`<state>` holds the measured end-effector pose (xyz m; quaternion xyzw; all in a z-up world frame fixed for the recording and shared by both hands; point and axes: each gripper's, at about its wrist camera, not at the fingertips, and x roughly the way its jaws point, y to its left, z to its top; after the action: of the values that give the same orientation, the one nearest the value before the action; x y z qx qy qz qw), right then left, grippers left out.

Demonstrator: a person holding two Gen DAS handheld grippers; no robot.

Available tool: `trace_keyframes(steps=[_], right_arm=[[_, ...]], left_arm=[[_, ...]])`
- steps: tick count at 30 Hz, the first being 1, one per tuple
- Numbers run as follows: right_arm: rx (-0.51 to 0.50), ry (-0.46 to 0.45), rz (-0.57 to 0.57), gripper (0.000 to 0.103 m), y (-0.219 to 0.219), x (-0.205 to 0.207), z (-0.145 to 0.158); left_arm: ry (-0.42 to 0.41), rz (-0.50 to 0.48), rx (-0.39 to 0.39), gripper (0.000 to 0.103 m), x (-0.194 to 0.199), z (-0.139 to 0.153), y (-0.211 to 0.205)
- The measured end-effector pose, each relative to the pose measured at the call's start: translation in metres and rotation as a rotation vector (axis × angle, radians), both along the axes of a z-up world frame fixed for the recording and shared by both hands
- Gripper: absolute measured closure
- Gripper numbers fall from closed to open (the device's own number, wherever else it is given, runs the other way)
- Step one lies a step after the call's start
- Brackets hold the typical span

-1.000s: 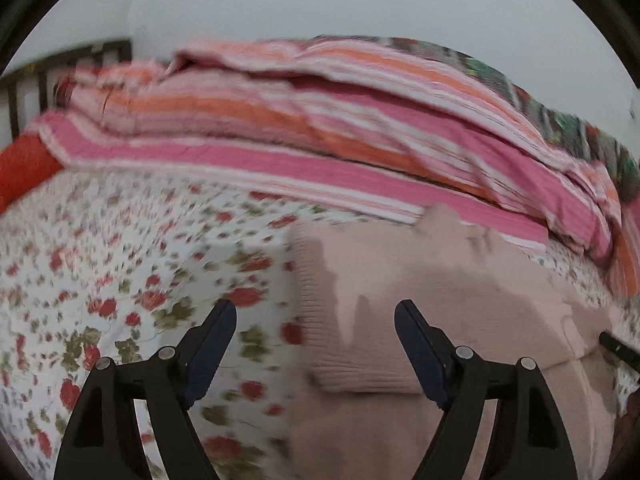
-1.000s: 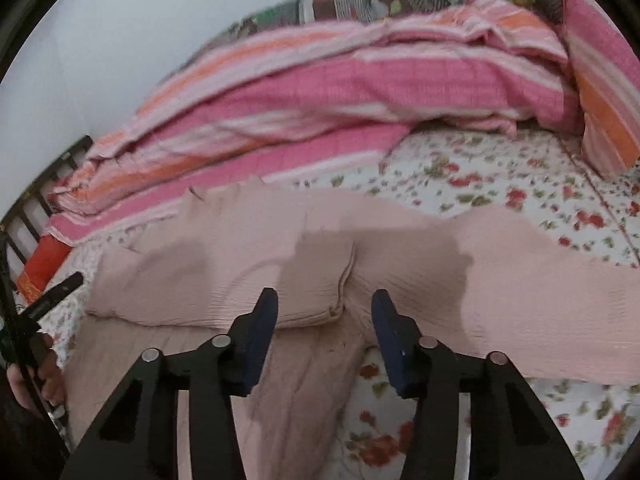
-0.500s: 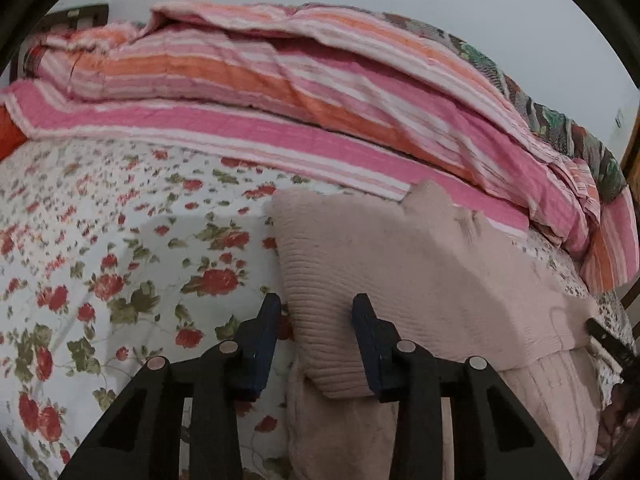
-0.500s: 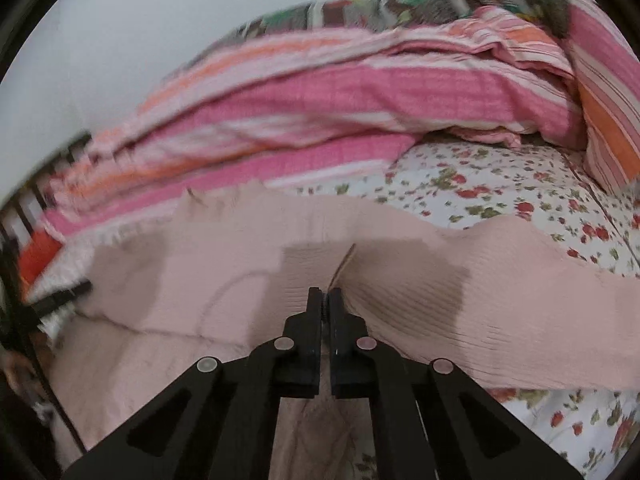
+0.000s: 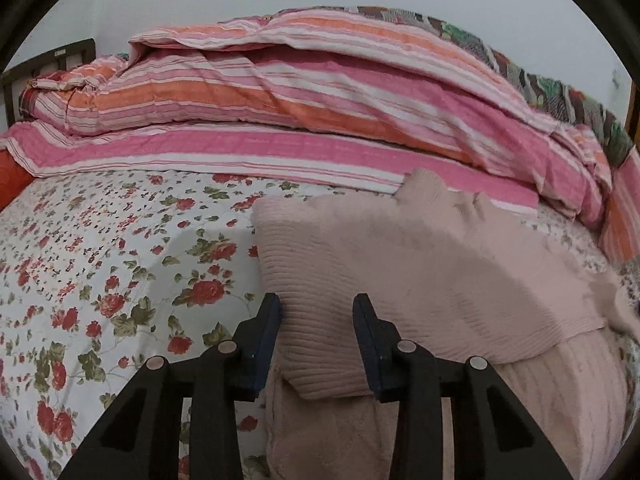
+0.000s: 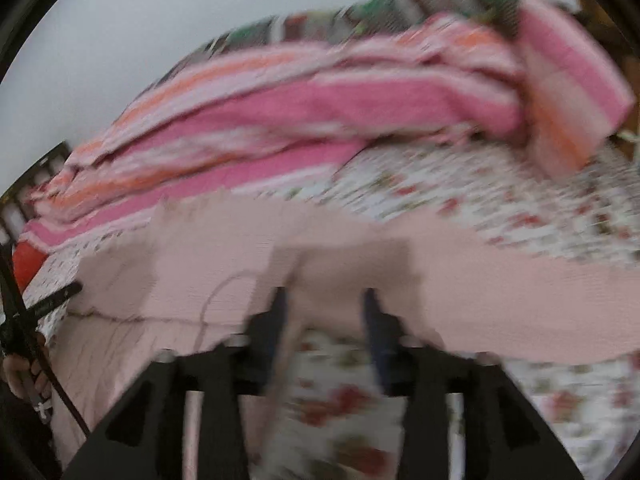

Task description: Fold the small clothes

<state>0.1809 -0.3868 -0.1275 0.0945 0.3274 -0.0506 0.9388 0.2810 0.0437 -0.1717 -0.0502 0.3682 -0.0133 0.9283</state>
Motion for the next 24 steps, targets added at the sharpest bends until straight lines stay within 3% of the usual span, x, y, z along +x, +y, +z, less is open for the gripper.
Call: trace_keyframes(steps=[3,7,10,15,22,23,24], right_arm=[[-0.053,-0.020,-0.131,0.032,-0.051,-0.040,0.010],[-0.074,0.027,-0.282,0.026,-0.118,-0.080,-0.005],[-0.010,0.077,-0.356,0.026,-0.163,-0.099,-0.025],[0.122,0.051,-0.393,0.026,-0.203,-0.109,-0.050],[0.167,-0.008,-0.420,0.026,-0.225,-0.097,-0.050],[0.169,-0.009,-0.436,0.033,-0.230,-0.095,-0.049],[0.151,-0.006,-0.454,0.059,-0.233,-0.090,-0.049]], left_arm=[[0.002,0.005,-0.003,0.049,0.000,0.001,-0.001],[-0.022,0.009,0.012,0.045,-0.004,0.005,-0.005],[-0.039,0.010,0.022,0.044,-0.004,0.007,-0.008],[-0.046,0.034,0.006,0.044,-0.001,0.007,-0.006],[-0.039,0.052,-0.035,0.044,0.002,0.004,0.002],[-0.034,0.052,-0.036,0.044,0.002,0.004,0.002],[-0.032,0.052,-0.037,0.044,0.003,0.003,0.002]])
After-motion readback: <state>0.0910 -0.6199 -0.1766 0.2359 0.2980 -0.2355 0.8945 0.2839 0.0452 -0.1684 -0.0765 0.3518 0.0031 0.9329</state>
